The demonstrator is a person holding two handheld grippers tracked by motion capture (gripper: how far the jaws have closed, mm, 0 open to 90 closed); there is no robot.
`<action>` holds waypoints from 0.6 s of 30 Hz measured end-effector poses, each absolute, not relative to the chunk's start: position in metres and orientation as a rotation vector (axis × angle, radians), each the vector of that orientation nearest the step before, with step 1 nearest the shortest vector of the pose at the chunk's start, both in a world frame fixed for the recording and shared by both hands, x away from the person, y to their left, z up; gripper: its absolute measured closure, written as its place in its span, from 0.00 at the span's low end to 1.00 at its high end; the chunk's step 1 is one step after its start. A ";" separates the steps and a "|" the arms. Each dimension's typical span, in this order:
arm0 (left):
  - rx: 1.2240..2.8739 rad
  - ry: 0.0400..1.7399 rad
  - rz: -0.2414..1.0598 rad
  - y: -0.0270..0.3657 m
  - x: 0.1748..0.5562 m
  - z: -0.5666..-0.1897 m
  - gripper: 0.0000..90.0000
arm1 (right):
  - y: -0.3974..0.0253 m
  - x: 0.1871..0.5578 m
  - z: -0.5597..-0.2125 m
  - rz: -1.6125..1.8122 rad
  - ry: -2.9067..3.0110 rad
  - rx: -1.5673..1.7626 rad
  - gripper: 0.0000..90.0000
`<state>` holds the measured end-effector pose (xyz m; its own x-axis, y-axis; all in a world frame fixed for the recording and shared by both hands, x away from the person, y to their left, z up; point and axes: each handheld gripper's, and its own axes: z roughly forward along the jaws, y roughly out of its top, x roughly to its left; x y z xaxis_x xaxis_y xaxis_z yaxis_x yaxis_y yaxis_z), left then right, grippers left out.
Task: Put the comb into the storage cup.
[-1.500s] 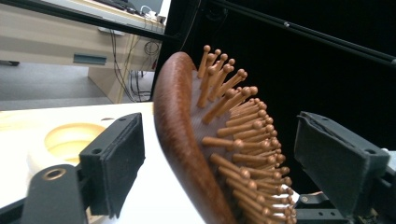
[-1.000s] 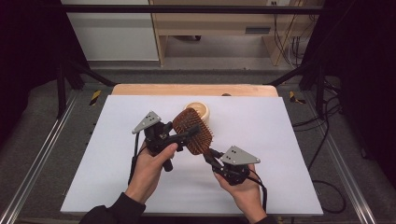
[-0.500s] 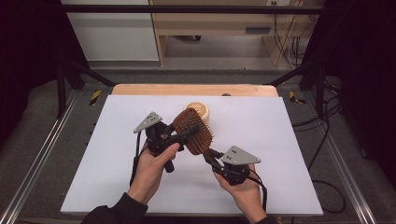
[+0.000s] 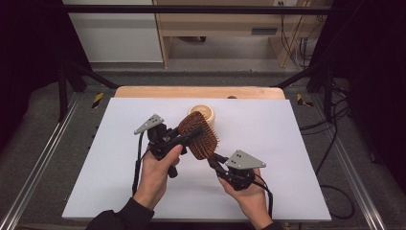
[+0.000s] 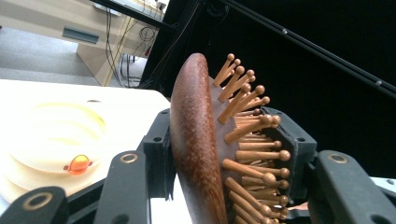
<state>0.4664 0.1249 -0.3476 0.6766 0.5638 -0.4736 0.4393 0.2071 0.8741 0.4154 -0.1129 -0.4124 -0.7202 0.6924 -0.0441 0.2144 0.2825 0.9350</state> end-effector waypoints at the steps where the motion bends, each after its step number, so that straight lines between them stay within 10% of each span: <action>1: 1.416 0.904 0.104 0.124 0.467 -0.347 0.55 | -0.113 0.415 -0.413 1.436 2.111 0.819 0.81; 15: 1.441 0.863 0.114 0.112 0.467 -0.336 0.57 | -0.118 0.419 -0.412 1.484 2.105 0.858 0.80; 18: 1.447 0.854 0.152 0.112 0.467 -0.332 0.57 | -0.120 0.421 -0.412 1.485 2.129 0.883 0.63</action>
<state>0.4670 0.1120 -0.3321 0.7049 0.5742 -0.4165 0.3952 0.1696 0.9028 0.4211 -0.1199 -0.4121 -0.7218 0.6913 0.0331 0.2701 0.2373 0.9331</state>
